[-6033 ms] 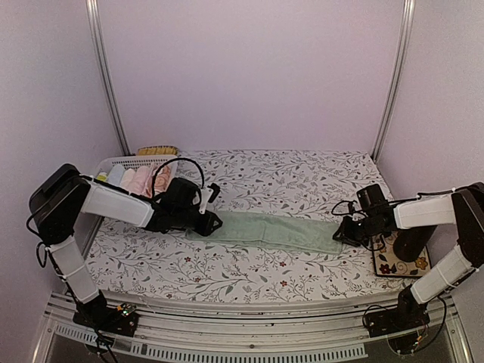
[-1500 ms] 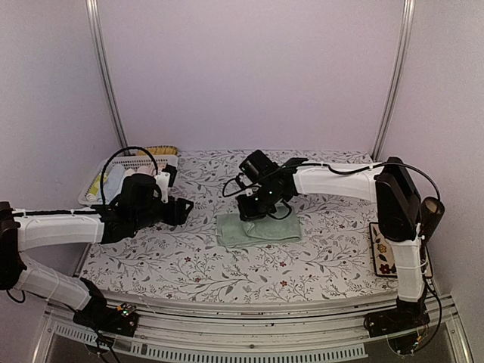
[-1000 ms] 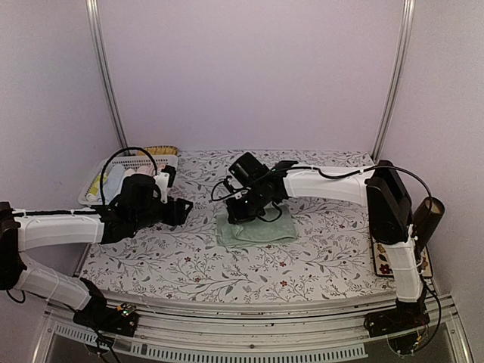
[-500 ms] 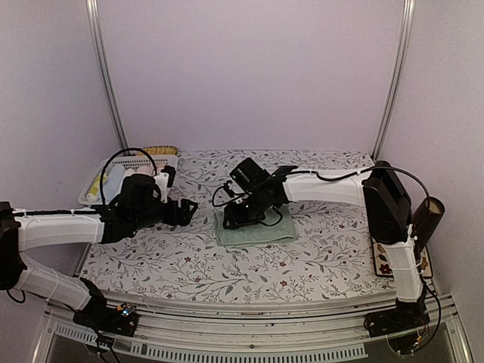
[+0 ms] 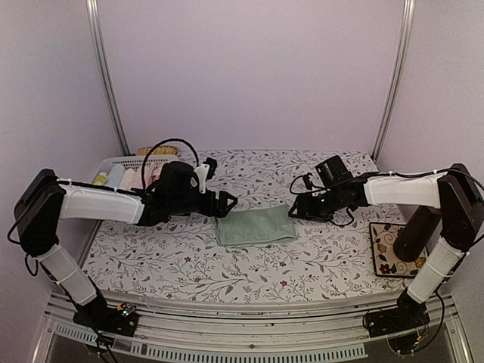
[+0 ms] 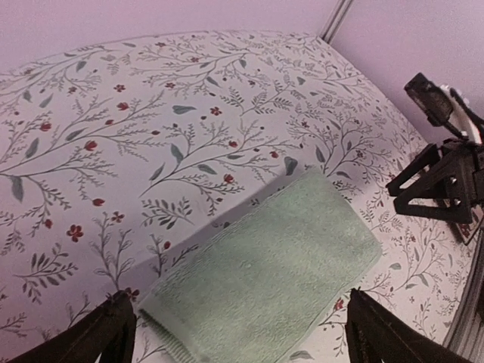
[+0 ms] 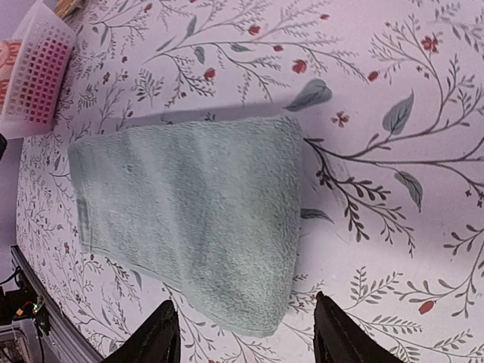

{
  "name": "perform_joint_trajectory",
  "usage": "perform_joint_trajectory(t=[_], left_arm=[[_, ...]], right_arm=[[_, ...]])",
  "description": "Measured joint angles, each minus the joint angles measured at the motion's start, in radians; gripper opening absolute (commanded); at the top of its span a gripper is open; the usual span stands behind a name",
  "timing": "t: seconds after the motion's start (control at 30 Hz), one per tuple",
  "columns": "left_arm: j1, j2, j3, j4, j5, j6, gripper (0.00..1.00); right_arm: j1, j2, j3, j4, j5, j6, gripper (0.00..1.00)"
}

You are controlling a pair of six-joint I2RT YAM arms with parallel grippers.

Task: Roll the towels
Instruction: Fold the towel at the center of the board, then smooth out the towel at the center of the board.

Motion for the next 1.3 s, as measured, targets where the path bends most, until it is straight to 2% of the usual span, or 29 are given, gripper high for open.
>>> perform_joint_trajectory(t=[0.13,0.27,0.4,0.6,0.7,0.77,1.07,1.3], left_arm=[[-0.052,0.16,0.143,0.042,0.061,-0.023,0.97],[-0.092,0.278,0.229,0.083,0.129,-0.056,0.96],[-0.108,0.338,0.235,0.1,0.163,-0.091,0.97],[-0.105,0.351,0.225,0.093,0.14,-0.11,0.97],[-0.101,0.351,0.211,0.093,0.129,-0.114,0.97],[-0.098,0.351,0.191,0.091,0.12,-0.115,0.97],[-0.023,0.359,0.121,0.075,0.064,-0.114,0.97],[0.01,0.389,0.121,0.103,0.071,-0.106,0.97]], right_arm=[[-0.025,0.012,-0.084,0.039,-0.021,0.026,0.59],[-0.034,0.049,-0.098,0.079,-0.044,0.046,0.47],[-0.036,0.072,-0.098,0.117,-0.056,0.066,0.44],[-0.035,0.125,-0.097,0.16,-0.078,0.079,0.37],[-0.035,0.156,-0.097,0.162,-0.079,0.08,0.27],[-0.035,0.164,-0.097,0.163,-0.073,0.077,0.24],[-0.018,0.161,-0.097,0.143,0.011,0.059,0.26],[-0.005,0.147,-0.088,0.117,0.051,0.033,0.44]])
